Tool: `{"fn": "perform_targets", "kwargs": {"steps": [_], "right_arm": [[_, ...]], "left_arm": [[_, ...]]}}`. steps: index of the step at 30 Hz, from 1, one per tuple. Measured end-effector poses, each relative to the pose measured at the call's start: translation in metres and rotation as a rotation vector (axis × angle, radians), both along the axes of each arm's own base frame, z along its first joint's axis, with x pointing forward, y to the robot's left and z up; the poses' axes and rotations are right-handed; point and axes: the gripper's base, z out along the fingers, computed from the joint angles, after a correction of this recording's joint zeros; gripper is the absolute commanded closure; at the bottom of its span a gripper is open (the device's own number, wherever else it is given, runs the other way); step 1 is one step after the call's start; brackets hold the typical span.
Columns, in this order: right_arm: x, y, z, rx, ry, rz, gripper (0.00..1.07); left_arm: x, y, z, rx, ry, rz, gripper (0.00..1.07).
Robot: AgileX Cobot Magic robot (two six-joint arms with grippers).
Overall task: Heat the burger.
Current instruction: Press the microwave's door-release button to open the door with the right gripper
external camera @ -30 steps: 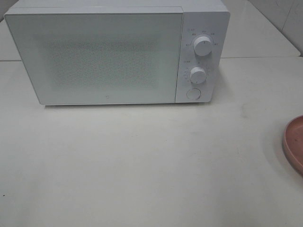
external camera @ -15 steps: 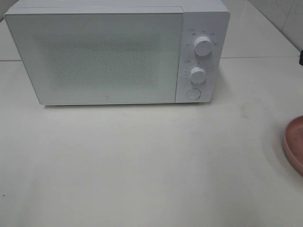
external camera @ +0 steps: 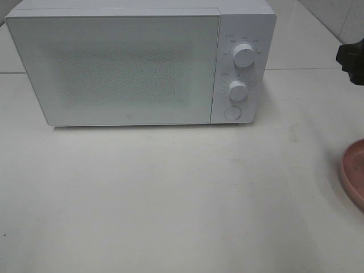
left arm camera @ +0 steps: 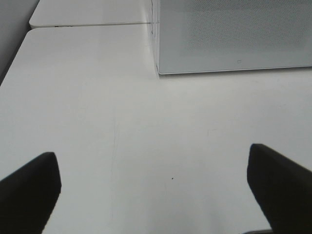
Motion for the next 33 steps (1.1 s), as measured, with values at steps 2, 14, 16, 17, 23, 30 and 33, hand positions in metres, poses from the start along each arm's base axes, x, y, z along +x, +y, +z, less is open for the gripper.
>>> {"fn": "perform_targets", "kwargs": {"steps": [2, 14, 16, 17, 23, 30, 33], "right_arm": [[0.000, 0.000, -0.003, 0.007, 0.001, -0.006, 0.34], [0.004, 0.035, -0.033, -0.014, -0.002, 0.097, 0.34], [0.006, 0.046, -0.040, -0.029, -0.004, 0.107, 0.34], [0.006, 0.046, -0.040, -0.029, -0.004, 0.107, 0.34], [0.009, 0.068, -0.053, -0.061, -0.038, 0.066, 0.34], [0.007, 0.087, -0.064, -0.096, -0.111, -0.005, 0.34], [0.006, 0.094, -0.069, -0.113, -0.130, -0.005, 0.34]], "left_arm": [[0.000, 0.000, 0.000, 0.000, 0.000, 0.000, 0.09], [0.000, 0.000, 0.000, 0.000, 0.000, 0.000, 0.09], [0.000, 0.000, 0.000, 0.000, 0.000, 0.000, 0.09], [0.000, 0.000, 0.000, 0.000, 0.000, 0.000, 0.09], [0.000, 0.000, -0.001, 0.000, 0.002, 0.000, 0.09], [0.000, 0.000, -0.001, 0.000, 0.002, 0.000, 0.09], [0.000, 0.000, -0.001, 0.000, 0.002, 0.000, 0.09]]}}
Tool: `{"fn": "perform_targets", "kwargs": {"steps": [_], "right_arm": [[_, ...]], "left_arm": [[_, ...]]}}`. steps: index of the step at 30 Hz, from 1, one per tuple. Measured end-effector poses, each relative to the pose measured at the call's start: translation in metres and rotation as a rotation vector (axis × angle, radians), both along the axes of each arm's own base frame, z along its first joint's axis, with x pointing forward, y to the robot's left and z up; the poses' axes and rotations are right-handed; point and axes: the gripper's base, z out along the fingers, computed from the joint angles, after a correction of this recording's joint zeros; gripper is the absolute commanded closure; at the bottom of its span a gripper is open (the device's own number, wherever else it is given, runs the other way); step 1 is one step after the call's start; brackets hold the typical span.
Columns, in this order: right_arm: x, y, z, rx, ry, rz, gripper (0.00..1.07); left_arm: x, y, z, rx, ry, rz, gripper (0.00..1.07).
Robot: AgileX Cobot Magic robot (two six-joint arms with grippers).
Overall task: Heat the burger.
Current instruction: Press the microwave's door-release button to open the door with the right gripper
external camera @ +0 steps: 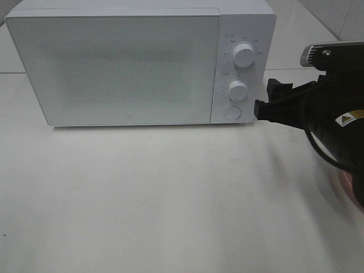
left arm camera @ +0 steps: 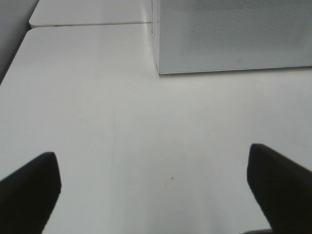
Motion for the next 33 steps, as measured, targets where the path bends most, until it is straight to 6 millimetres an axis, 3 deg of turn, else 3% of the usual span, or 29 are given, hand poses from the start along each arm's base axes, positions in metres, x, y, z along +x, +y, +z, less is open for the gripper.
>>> {"fn": "perform_targets", "kwargs": {"steps": [10, 21, 33], "right_arm": [[-0.006, 0.015, -0.016, -0.002, 0.006, -0.045, 0.34], [0.002, 0.039, -0.027, -0.011, 0.030, -0.015, 0.34], [0.001, 0.042, -0.034, 0.074, 0.117, -0.007, 0.34]], "left_arm": [[0.000, 0.000, 0.000, 0.000, 0.000, 0.000, 0.09], [0.000, 0.000, 0.000, 0.000, 0.000, 0.000, 0.09], [0.000, 0.000, 0.000, 0.000, 0.000, 0.000, 0.09]]}}
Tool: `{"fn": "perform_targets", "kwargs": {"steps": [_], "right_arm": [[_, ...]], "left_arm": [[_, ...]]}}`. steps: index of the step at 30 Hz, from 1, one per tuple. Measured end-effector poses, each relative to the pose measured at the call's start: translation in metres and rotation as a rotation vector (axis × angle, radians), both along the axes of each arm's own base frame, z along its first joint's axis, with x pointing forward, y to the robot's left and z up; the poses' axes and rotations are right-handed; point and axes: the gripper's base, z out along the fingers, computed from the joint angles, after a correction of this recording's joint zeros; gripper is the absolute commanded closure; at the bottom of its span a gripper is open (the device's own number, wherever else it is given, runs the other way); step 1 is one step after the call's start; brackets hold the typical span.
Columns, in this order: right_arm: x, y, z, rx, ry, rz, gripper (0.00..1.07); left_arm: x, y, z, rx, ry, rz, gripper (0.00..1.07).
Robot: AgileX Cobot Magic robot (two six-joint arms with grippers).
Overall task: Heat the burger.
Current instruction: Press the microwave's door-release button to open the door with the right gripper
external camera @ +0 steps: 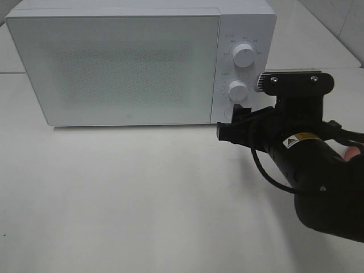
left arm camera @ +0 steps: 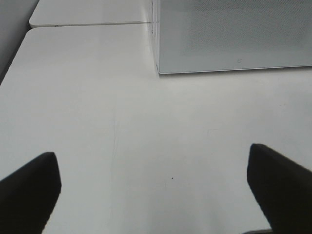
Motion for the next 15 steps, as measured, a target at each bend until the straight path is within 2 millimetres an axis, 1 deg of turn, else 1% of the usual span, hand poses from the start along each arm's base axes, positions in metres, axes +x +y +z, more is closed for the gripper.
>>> {"fn": "perform_targets", "kwargs": {"steps": [1, 2, 4, 5, 7, 8, 9, 10, 11, 12, 13, 14, 15], "right_arm": [[-0.0008, 0.0008, -0.0022, 0.045, 0.027, -0.006, 0.34], [-0.0008, 0.0008, -0.0022, 0.045, 0.027, -0.006, 0.34], [-0.0021, 0.0020, -0.0055, 0.139, 0.070, -0.026, 0.34], [-0.0021, 0.0020, -0.0055, 0.139, 0.070, -0.026, 0.34], [-0.0031, 0.0029, -0.0082, 0.267, 0.107, -0.066, 0.34], [-0.0031, 0.0029, -0.0082, 0.267, 0.107, -0.066, 0.34], [-0.0035, 0.0032, -0.0091, 0.362, 0.122, -0.100, 0.36], [-0.0035, 0.0032, -0.0091, 0.362, 0.122, -0.100, 0.36], [-0.0036, 0.0033, -0.0092, 0.468, 0.129, -0.141, 0.38], [-0.0036, 0.0033, -0.0092, 0.530, 0.132, -0.164, 0.39], [-0.0036, 0.0033, -0.0092, 0.530, 0.132, -0.164, 0.39], [-0.0036, 0.0034, -0.0093, 0.656, 0.138, -0.212, 0.42], [-0.0036, 0.0034, -0.0093, 0.656, 0.138, -0.212, 0.42]], "left_arm": [[0.0000, 0.0000, 0.0000, 0.000, 0.000, 0.000, 0.09], [0.0000, 0.0000, 0.0000, 0.000, 0.000, 0.000, 0.09], [0.0000, 0.0000, 0.0000, 0.000, 0.000, 0.000, 0.09], [0.0000, 0.0000, 0.0000, 0.000, 0.000, 0.000, 0.09], [0.0000, 0.0000, 0.0000, 0.000, 0.000, 0.000, 0.09], [0.0000, 0.0000, 0.0000, 0.000, 0.000, 0.000, 0.09], [0.0000, 0.0000, 0.0000, 0.000, 0.000, 0.000, 0.09], [0.0000, 0.0000, 0.0000, 0.000, 0.000, 0.000, 0.09], [0.0000, 0.0000, 0.0000, 0.000, 0.000, 0.000, 0.09], [0.0000, 0.0000, 0.0000, 0.000, 0.000, 0.000, 0.09], [0.0000, 0.0000, 0.0000, 0.000, 0.000, 0.000, 0.09], [0.0000, 0.0000, 0.0000, 0.000, 0.000, 0.000, 0.09], [0.0000, 0.0000, 0.0000, 0.000, 0.000, 0.000, 0.09]]}}
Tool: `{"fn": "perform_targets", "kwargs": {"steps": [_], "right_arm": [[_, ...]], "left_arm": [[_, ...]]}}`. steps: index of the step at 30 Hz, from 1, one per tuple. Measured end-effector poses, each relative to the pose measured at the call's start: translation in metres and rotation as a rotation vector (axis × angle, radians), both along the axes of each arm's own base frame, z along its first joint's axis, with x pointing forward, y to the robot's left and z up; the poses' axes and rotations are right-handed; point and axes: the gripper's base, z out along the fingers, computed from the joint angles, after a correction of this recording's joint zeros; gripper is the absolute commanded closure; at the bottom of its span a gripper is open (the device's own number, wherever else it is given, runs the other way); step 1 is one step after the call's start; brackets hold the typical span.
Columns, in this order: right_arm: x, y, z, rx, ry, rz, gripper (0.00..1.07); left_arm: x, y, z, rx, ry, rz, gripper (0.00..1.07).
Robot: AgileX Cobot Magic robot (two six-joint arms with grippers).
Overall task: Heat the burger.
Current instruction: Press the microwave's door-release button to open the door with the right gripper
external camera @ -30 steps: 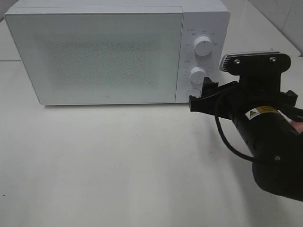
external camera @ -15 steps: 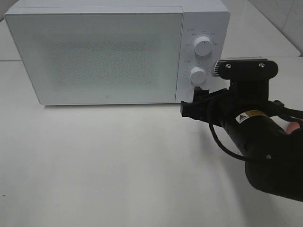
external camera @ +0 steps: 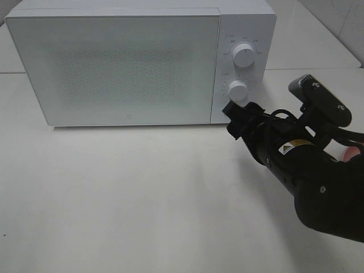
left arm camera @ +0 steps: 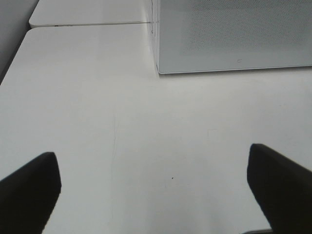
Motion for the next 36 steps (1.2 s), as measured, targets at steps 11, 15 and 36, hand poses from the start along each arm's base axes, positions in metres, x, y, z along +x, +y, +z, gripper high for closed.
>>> {"fn": "perform_targets", "kwargs": {"steps": [11, 15, 36], "right_arm": [[-0.002, 0.002, -0.003, 0.640, 0.092, -0.280, 0.78], [-0.002, 0.002, -0.004, 0.717, 0.104, -0.317, 0.93], [0.017, 0.012, -0.018, 0.747, 0.119, -0.361, 1.07]], "left_arm": [[0.000, 0.000, 0.000, 0.000, 0.000, 0.000, 0.09], [0.000, 0.000, 0.000, 0.000, 0.000, 0.000, 0.09], [0.000, 0.000, 0.000, 0.000, 0.000, 0.000, 0.09]]}}
